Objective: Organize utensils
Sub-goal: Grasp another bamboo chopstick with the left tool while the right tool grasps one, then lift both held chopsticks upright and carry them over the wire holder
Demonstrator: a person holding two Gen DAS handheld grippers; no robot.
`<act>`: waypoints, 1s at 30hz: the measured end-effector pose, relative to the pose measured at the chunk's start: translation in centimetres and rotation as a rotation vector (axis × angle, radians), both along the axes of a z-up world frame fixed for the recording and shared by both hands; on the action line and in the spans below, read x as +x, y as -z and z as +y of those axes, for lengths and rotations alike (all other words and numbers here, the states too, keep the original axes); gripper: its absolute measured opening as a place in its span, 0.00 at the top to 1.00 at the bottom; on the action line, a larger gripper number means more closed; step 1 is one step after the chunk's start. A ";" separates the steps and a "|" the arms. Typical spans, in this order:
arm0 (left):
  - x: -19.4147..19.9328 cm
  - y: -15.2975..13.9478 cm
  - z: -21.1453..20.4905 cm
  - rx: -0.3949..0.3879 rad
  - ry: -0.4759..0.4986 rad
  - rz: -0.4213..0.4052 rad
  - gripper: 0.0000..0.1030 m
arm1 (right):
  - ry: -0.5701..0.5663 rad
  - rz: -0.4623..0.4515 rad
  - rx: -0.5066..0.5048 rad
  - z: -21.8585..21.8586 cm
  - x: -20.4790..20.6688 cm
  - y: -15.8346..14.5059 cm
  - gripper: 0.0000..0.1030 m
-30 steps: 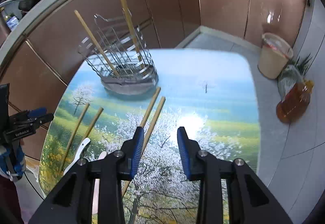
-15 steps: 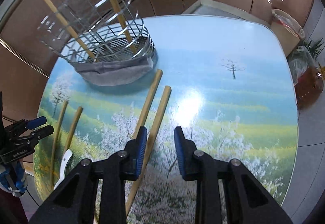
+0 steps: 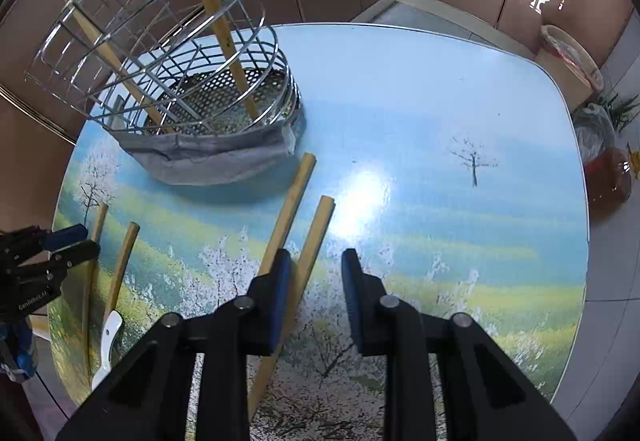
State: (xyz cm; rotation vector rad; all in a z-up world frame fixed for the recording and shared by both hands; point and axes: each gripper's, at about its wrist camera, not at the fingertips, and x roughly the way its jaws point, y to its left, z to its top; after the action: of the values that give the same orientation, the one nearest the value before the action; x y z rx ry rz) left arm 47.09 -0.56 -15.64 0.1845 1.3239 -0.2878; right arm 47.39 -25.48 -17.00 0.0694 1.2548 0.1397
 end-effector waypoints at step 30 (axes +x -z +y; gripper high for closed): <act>3.3 0.5 -1.6 0.074 0.126 0.166 0.91 | -0.395 0.175 -0.181 2.3 -2.2 0.2 0.92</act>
State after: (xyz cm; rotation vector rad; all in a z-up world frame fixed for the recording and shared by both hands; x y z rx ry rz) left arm 50.39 -2.18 -16.18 0.3124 1.4910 -0.3673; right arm 45.17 -23.20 -17.21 -0.3303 1.4401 0.3664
